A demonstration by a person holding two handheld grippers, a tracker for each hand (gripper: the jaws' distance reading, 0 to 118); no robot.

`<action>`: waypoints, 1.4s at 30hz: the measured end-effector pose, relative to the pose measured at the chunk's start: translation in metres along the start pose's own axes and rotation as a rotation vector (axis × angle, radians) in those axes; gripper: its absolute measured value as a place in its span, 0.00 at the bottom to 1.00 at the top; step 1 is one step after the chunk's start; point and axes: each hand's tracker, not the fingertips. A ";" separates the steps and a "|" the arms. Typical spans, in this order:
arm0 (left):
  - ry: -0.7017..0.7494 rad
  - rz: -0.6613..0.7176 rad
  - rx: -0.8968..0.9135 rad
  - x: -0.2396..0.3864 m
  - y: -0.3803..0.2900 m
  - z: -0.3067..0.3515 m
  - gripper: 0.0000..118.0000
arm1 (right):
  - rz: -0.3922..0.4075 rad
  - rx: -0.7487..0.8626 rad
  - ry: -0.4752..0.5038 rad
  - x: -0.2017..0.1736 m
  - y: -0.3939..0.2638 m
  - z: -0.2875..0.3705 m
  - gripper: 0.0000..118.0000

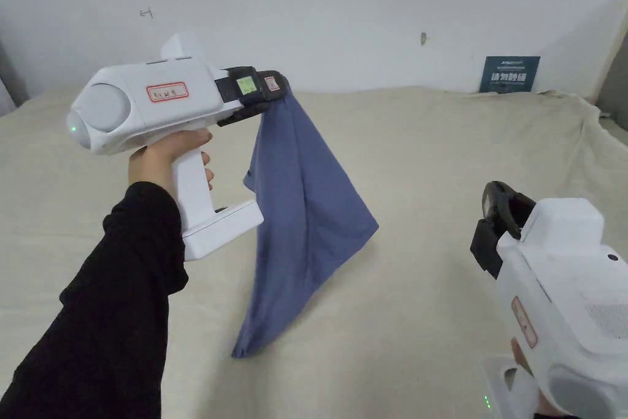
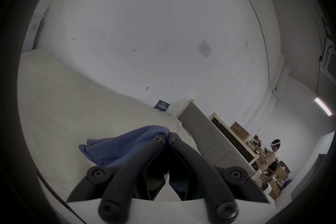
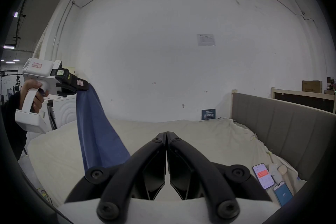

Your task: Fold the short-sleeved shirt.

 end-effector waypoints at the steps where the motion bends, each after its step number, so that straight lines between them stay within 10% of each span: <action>1: -0.019 -0.008 -0.010 0.007 0.000 -0.009 0.00 | -0.004 0.004 -0.014 0.006 0.001 0.002 0.00; 37: 0.248 -0.111 -0.851 -0.026 -0.321 -0.188 0.00 | -0.033 -0.095 -0.188 0.088 -0.039 0.030 0.00; 42: 0.244 -0.121 -0.760 -0.014 -0.306 -0.175 0.50 | -0.025 -0.091 -0.189 0.090 -0.036 0.032 0.00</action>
